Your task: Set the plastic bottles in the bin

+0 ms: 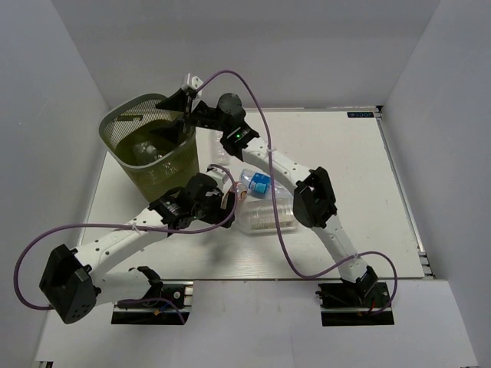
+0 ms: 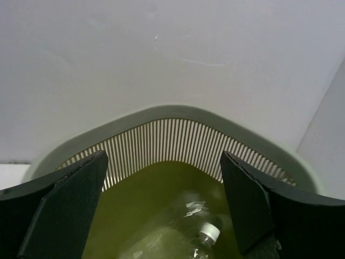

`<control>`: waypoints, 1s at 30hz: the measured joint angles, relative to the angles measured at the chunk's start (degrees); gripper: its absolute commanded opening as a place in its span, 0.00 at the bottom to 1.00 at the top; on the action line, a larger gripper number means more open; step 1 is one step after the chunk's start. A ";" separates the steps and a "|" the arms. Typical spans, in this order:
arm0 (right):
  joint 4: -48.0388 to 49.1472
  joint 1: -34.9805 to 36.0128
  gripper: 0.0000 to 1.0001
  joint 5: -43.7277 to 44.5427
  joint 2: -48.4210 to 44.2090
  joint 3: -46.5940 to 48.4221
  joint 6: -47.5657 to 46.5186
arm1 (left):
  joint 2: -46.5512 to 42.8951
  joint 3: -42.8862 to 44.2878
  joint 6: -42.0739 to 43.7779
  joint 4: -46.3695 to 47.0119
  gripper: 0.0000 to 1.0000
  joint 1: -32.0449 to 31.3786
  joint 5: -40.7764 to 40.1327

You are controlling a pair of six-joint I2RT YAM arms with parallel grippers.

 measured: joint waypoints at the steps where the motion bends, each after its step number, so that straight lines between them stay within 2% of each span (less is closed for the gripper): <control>1: 0.02 -0.35 0.88 -0.09 -1.16 -0.92 0.04 | 0.50 0.00 0.00 0.28 1.00 -0.09 -0.44; 2: -0.11 -0.83 0.82 -0.04 -2.62 -1.92 0.09 | 1.07 0.00 0.04 0.76 1.00 -0.31 -1.33; 3: -0.20 -1.38 0.47 0.09 -4.02 -2.67 0.02 | 1.79 0.00 0.04 1.25 1.00 -0.35 -2.03; 4: -0.44 -2.21 0.21 0.52 -5.97 -3.41 -0.17 | 2.82 0.02 0.04 1.73 1.00 -0.42 -3.17; 5: -1.11 -3.15 0.01 1.18 -7.89 -3.85 -0.09 | 4.00 0.17 0.04 1.95 1.00 -0.50 -4.17; 6: -2.56 -4.28 0.00 2.29 -10.51 -4.96 0.24 | 5.51 0.46 0.04 2.32 1.00 -0.59 -5.20; 9: -6.49 -9.53 0.00 5.31 -21.11 -12.07 0.20 | 10.58 1.18 0.15 4.55 1.00 -0.63 -7.89; 11: -8.59 -14.56 0.00 6.67 -30.67 -21.51 -0.48 | 14.12 1.84 0.35 6.43 1.00 -0.66 -9.25; 12: -9.75 -16.55 0.04 6.75 -34.23 -25.57 -1.07 | 15.85 2.32 0.46 7.26 1.00 -0.66 -9.84; 13: -10.01 -19.39 0.13 6.95 -38.69 -31.17 -1.77 | 17.73 3.34 0.55 7.91 1.00 -0.63 -10.43; 15: -12.76 -24.35 0.43 6.73 -46.56 -41.92 -3.69 | 21.53 5.53 0.72 9.79 1.00 -0.66 -11.56; 16: -14.73 -26.40 0.68 6.49 -49.68 -46.64 -4.90 | 22.88 6.36 0.79 10.56 1.00 -0.63 -11.85; 17: -16.55 -27.96 0.77 6.05 -52.39 -51.17 -6.54 | 24.41 7.32 1.01 11.43 1.00 -0.63 -12.15; 18: -18.60 -29.05 0.83 5.49 -54.55 -54.75 -8.15 | 25.83 8.28 1.18 12.33 1.00 -0.55 -12.41; 22: -27.80 -31.21 0.84 1.90 -61.42 -69.09 -15.34 | 32.20 12.44 1.79 14.53 0.92 -0.24 -13.18; 25: -33.66 -32.33 0.81 -0.52 -65.90 -76.65 -18.47 | 36.81 14.19 2.01 14.95 0.67 -0.09 -13.44; 26: -35.32 -32.70 0.77 -1.20 -66.93 -77.77 -19.28 | 37.68 14.21 2.49 14.95 0.57 -0.02 -13.73; 29: -37.07 -33.66 0.75 -2.99 -68.67 -78.40 -21.09 | 37.97 14.53 2.75 15.08 0.42 0.02 -13.99; 30: -37.20 -33.92 0.78 -3.45 -68.87 -78.38 -21.55 | 37.99 14.53 2.82 15.08 0.38 0.02 -13.99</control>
